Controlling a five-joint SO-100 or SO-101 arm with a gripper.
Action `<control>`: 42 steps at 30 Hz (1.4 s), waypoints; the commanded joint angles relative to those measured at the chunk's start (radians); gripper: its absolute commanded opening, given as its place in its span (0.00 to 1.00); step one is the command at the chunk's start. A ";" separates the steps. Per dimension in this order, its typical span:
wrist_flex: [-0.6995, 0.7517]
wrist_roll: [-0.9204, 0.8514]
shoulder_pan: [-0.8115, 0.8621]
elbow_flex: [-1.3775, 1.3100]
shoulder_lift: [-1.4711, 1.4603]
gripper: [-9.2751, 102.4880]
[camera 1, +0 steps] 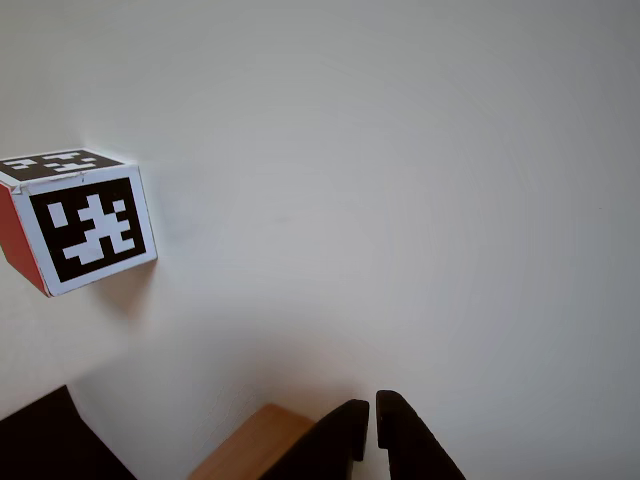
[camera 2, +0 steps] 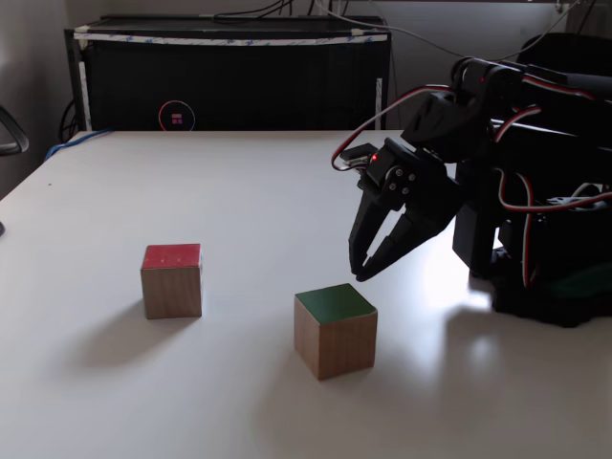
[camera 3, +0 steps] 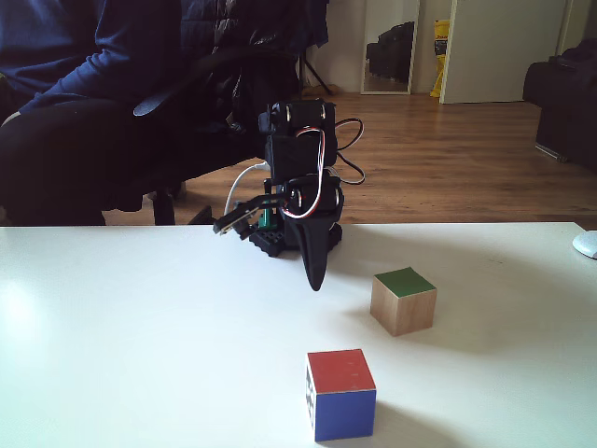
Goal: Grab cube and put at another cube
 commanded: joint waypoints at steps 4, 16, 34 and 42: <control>0.005 0.055 -0.023 -0.046 0.005 0.08; 0.005 0.060 -0.020 -0.046 0.005 0.08; 0.066 -0.179 -0.071 -0.314 0.005 0.24; 0.051 -0.215 -0.167 -0.459 -0.249 0.28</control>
